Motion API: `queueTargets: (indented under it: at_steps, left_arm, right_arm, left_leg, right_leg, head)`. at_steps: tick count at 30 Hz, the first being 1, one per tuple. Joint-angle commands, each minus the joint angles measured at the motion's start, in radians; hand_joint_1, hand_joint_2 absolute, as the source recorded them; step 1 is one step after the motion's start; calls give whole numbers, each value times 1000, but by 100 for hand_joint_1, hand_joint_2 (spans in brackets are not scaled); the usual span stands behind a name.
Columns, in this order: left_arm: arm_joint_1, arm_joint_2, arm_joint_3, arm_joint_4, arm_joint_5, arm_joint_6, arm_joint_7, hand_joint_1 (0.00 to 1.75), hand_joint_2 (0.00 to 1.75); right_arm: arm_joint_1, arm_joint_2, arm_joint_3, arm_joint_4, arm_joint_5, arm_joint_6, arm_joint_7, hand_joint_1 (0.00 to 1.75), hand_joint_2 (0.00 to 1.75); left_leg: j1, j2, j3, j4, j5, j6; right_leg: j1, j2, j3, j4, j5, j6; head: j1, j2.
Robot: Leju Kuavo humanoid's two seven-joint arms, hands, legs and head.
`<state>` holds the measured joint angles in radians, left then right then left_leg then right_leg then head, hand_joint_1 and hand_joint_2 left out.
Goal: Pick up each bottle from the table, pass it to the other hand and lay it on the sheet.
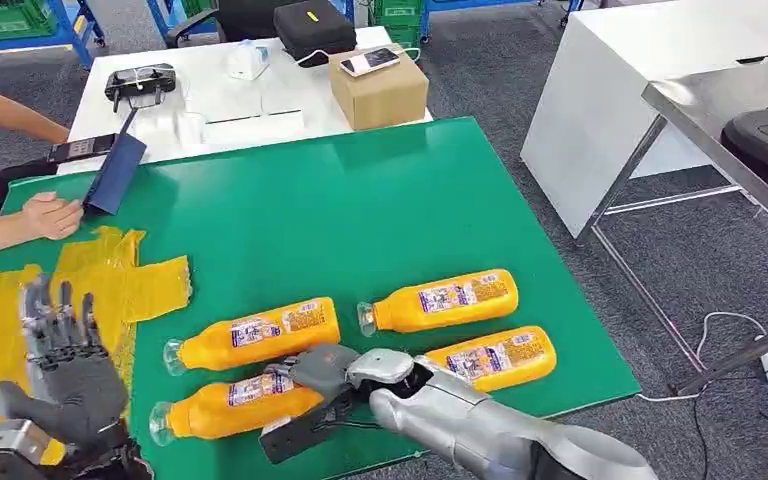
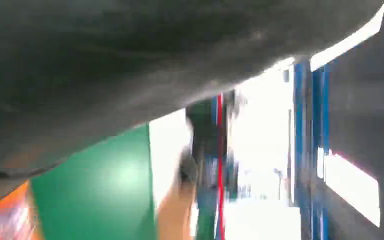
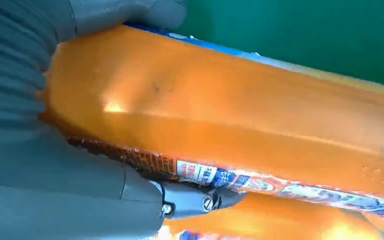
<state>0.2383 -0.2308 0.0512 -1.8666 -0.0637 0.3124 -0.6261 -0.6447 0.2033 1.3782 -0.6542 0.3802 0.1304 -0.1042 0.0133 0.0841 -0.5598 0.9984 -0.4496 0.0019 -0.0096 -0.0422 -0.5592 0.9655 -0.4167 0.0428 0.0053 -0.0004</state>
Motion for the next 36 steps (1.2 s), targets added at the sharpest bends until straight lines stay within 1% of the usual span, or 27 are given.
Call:
queueTargets:
  at_steps: [1,2,3,7,8,10,11,12,13,14,15,16,17,18,19,20,22,23,25,26,27,28,30,32,34,35,36]
  left_arm:
    - [-8,-18,200,-153,0,379,-72,0,175]
    - [-8,-18,200,-153,0,379,-72,0,175]
    - [-8,-18,200,-153,0,379,-72,0,175]
    - [-8,-18,200,-153,0,379,-72,0,175]
    - [-19,-24,224,-144,-13,386,-72,0,175]
    - [-41,-44,293,-131,-37,386,-72,0,175]
    - [-60,-64,352,-120,-71,386,-72,0,175]
    - [-60,-46,348,-115,-36,386,-72,0,175]
    - [-57,-32,341,-103,-17,386,-72,0,175]
    - [-51,-19,326,-88,2,383,-72,0,175]
    - [-44,-14,315,-63,23,352,-72,0,175]
    - [-37,-8,296,-22,61,288,-64,0,175]
    - [-28,25,246,-1,186,72,36,0,175]
    - [-26,40,218,27,221,-30,127,0,175]
    - [-28,58,186,58,279,-160,205,0,175]
    - [-19,60,167,88,304,-245,239,0,175]
    - [-12,47,168,96,296,-256,232,0,175]
    - [-8,45,167,96,294,-259,230,0,175]
    - [-4,43,173,90,294,-260,229,0,175]
    - [-5,45,176,85,294,-261,229,0,175]
    - [12,40,168,72,317,-331,268,0,175]
    - [30,30,164,62,336,-384,285,0,175]
    - [64,23,146,47,352,-437,297,0,175]
    - [74,18,143,42,357,-451,297,0,175]
    - [93,23,134,38,410,-537,314,0,175]
    - [109,17,130,30,413,-559,316,0,175]
    - [117,15,126,25,415,-576,318,0,175]
  right_arm:
    - [164,-63,-260,-152,-175,-9,-63,175,175]
    - [164,-63,-260,-152,-175,-9,-63,175,175]
    - [164,-63,-260,-152,-175,-9,-63,175,175]
    - [164,-63,-260,-152,-175,-9,-63,175,175]
    - [173,-70,-273,-166,-187,-10,-69,175,175]
    - [183,-81,-285,-186,-191,-10,-70,175,175]
    - [188,-83,-291,-188,-190,-14,-69,175,175]
    - [192,-82,-293,-187,-190,-16,-70,175,175]
    - [198,-80,-300,-189,-195,-17,-78,175,175]
    - [209,-76,-313,-199,-199,-25,-90,175,175]
    - [223,-74,-325,-217,-202,-40,-107,175,175]
    - [250,-74,-349,-259,-198,-67,-124,175,175]
    - [289,-76,-389,-326,-187,-94,-131,175,175]
    - [314,-82,-414,-379,-163,-127,-122,175,175]
    - [337,-91,-441,-437,-144,-149,-116,175,175]
    - [352,-103,-466,-504,-117,-169,-112,175,175]
    - [356,-109,-479,-540,-107,-159,-93,175,175]
    - [356,-111,-482,-545,-106,-156,-89,175,175]
    - [356,-108,-488,-541,-104,-153,-88,175,175]
    - [357,-107,-488,-537,-104,-153,-88,175,175]
    - [360,-97,-506,-550,-101,-162,-126,175,175]
    - [357,-96,-516,-579,-100,-162,-127,175,175]
    - [347,-98,-531,-640,-108,-157,-127,175,175]
    - [340,-101,-538,-662,-111,-144,-111,175,175]
    - [334,-98,-551,-679,-121,-141,-127,175,175]
    - [325,-99,-554,-688,-118,-142,-127,175,175]
    - [324,-98,-557,-691,-119,-141,-126,175,175]
  left_leg:
    - [1,-7,-6,0,2,0]
    - [0,-5,-6,0,2,1]
    - [0,-9,-8,-1,3,1]
    - [-1,-10,-12,1,4,2]
    - [-2,-14,-14,0,5,3]
    - [-1,-11,-16,0,5,2]
    - [-1,-14,-17,0,5,2]
    - [-1,-11,-17,0,5,2]
    - [-2,-16,-18,0,5,2]
    - [-2,-14,-18,0,5,2]
    - [-2,-12,-18,0,5,2]
    - [-2,-11,-18,0,5,2]
    - [-3,-18,-18,-1,5,2]
    - [-3,-14,-18,-1,5,2]
    - [-3,-17,-18,-1,5,2]
    - [-3,-17,-20,-1,6,2]
    - [-3,-15,-22,0,5,2]
    - [-3,-19,-24,0,5,2]
    - [-3,-15,-26,0,5,3]
    - [-4,-17,-25,-1,5,3]
    - [-4,-15,-25,0,5,3]
    - [-3,-17,-24,0,4,2]
    - [-4,-15,-26,1,4,2]
    - [-4,-21,-26,3,3,2]
    - [-4,-15,-29,1,4,3]
    - [-4,-17,-28,1,4,3]
    - [-4,-15,-29,1,4,3]
  right_leg:
    - [1,0,-3,0,2,0]
    - [1,0,2,0,2,1]
    - [1,-1,3,0,1,0]
    - [1,-4,2,1,2,2]
    - [0,-4,0,1,2,2]
    - [1,-4,-1,1,2,2]
    - [0,-4,-2,1,2,2]
    - [0,-4,-2,1,2,2]
    - [-2,-4,-3,1,2,1]
    - [-1,-4,-3,1,2,1]
    - [-1,-5,-3,0,2,2]
    - [-1,-5,-3,0,2,2]
    - [-2,-4,-4,1,1,0]
    - [-2,-6,-3,0,1,2]
    - [-2,-6,-4,0,1,1]
    - [-2,-8,-5,1,1,2]
    - [-2,-9,-9,1,2,2]
    - [-2,-9,-9,1,1,2]
    - [-2,-7,-11,1,2,3]
    - [-3,-6,-11,1,2,2]
    - [-3,-7,-11,1,2,2]
    - [-2,-6,-10,1,1,2]
    - [-2,-7,-12,2,1,2]
    - [-3,-5,-11,4,-1,1]
    - [-2,-7,-14,2,2,3]
    - [-3,-6,-13,2,1,2]
    - [-2,-8,-14,2,2,3]
  head:
    - [0,0]
    - [-1,0]
    - [0,0]
    - [0,0]
    - [0,0]
    - [0,0]
    - [0,0]
    - [0,0]
    - [0,0]
    - [0,0]
    - [0,0]
    - [0,0]
    - [0,0]
    - [0,0]
    - [0,0]
    - [0,0]
    - [0,0]
    - [0,0]
    - [0,0]
    - [0,0]
    - [0,0]
    - [0,0]
    - [0,0]
    - [0,0]
    - [-1,0]
    - [0,0]
    - [0,0]
